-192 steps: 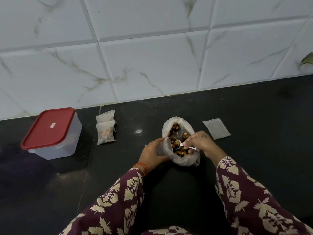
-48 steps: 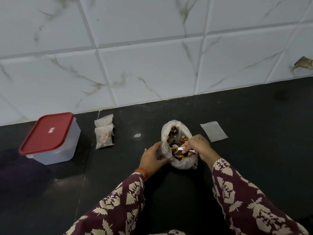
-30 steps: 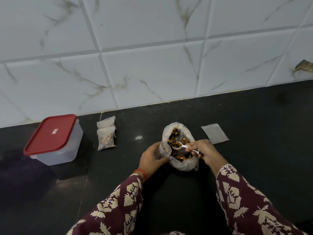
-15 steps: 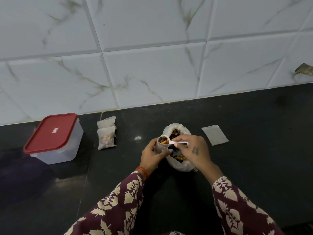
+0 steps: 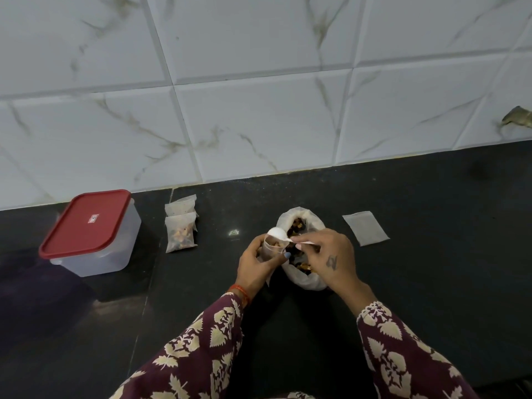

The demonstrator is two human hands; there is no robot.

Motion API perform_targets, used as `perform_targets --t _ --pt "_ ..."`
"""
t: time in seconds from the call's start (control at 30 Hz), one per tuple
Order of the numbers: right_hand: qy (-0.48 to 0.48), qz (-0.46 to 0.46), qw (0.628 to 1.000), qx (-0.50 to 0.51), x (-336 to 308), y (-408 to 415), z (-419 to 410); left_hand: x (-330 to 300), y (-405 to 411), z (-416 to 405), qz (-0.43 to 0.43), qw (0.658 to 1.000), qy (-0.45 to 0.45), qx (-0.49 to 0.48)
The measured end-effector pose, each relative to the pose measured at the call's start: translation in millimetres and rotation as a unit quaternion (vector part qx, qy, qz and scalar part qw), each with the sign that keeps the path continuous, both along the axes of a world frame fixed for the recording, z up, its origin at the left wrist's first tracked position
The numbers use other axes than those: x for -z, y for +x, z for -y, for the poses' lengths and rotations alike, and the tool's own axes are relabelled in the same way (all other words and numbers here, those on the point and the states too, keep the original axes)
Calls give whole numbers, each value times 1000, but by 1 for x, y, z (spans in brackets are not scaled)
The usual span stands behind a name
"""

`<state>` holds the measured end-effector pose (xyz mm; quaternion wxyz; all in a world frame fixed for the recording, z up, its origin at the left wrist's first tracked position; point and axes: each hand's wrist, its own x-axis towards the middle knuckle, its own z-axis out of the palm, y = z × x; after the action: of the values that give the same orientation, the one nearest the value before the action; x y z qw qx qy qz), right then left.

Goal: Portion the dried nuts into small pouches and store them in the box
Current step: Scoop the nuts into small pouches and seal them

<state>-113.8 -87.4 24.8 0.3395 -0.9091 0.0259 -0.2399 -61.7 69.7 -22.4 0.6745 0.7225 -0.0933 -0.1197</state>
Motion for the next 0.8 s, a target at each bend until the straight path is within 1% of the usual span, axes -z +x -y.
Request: perform_targets --t 0.07,0.1,0.17,0.23,0.3,0.37,0.43,0.57,0.67,0.8 --pt "105 -26 994 29 -1 3 6 -1 -1 -2 7 1000 -3 5" --pt "139 -36 989 45 -1 5 11 -1 -2 -3 13 1000 4 6" --pt "177 -70 979 72 2 8 22 0 -1 -8 37 999 37 5" --pt "174 -117 973 93 7 10 31 4 0 -12 64 995 75 1" --pt "129 -166 972 106 12 12 36 9 2 -14 79 992 102 -4" --pt "55 -207 970 116 14 15 33 10 2 -14 89 988 129 0" --pt "-26 -219 969 108 14 19 25 9 2 -12 98 983 156 8" --pt "-133 -216 967 32 15 25 8 14 4 -13 132 970 204 25" --pt "-186 -221 957 9 12 22 10 17 3 -14 139 968 207 34" --pt "-217 -232 948 -11 7 13 25 21 4 -15 140 967 207 40"
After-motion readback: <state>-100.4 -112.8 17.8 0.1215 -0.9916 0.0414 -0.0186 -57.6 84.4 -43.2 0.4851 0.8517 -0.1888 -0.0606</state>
